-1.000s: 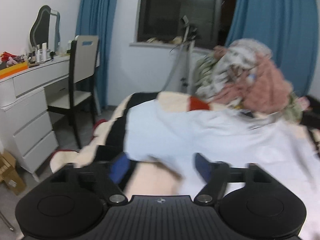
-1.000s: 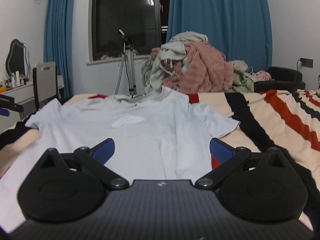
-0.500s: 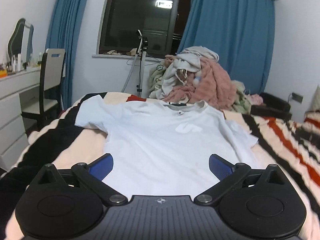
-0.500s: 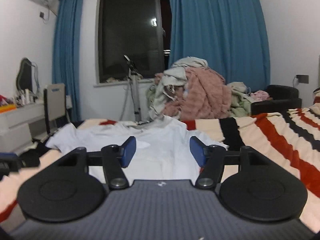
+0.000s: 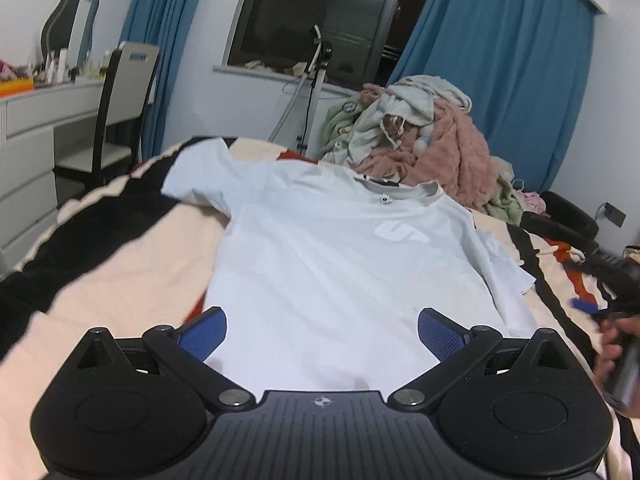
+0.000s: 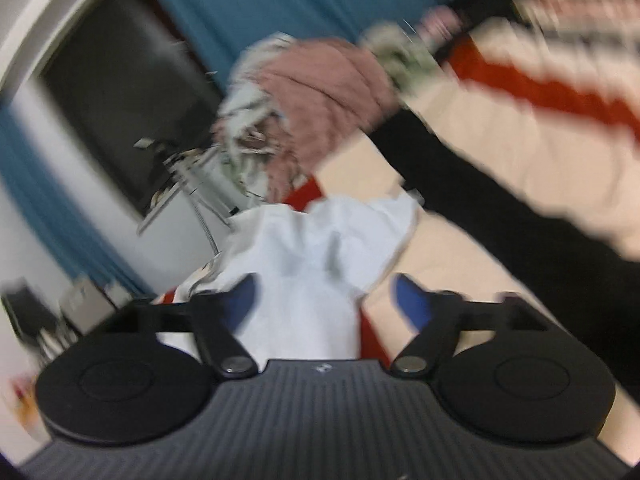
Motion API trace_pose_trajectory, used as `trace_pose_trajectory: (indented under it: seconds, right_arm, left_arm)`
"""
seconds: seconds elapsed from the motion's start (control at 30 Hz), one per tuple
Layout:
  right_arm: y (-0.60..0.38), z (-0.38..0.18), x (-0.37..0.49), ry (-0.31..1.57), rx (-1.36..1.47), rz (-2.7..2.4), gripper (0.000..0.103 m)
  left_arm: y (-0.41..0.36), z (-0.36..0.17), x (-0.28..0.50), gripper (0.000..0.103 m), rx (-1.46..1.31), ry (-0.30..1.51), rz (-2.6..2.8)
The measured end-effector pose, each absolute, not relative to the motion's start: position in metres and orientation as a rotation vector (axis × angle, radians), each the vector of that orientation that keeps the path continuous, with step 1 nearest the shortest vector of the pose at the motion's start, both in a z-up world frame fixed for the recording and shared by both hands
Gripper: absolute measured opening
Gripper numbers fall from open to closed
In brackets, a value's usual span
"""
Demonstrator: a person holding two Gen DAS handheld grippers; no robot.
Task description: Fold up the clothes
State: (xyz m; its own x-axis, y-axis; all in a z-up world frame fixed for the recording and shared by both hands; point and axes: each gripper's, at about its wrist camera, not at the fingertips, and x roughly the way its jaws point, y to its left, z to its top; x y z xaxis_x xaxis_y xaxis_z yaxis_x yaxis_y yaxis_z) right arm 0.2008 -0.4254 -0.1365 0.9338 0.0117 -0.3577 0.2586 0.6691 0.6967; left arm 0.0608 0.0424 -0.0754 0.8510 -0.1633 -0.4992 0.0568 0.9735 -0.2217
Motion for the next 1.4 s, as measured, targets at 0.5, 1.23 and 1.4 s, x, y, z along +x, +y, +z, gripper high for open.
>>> trace_pose_trajectory:
  seconds: [0.5,1.23,1.4]
  right_arm:
    - [-0.485,-0.18,0.361,0.418,0.674,-0.167,0.006]
    - [-0.504,-0.128,0.319,0.436,0.539,-0.372,0.088]
    - [-0.465,-0.123,0.254,0.433,0.647,-0.313,0.088]
  left_arm:
    - [0.047,-0.121,0.12,0.099,-0.321,0.709,-0.077]
    - [0.051,-0.126,0.137,0.099,-0.159,0.656,0.017]
    - [0.063,-0.123,0.136,0.099,-0.221,0.704,0.023]
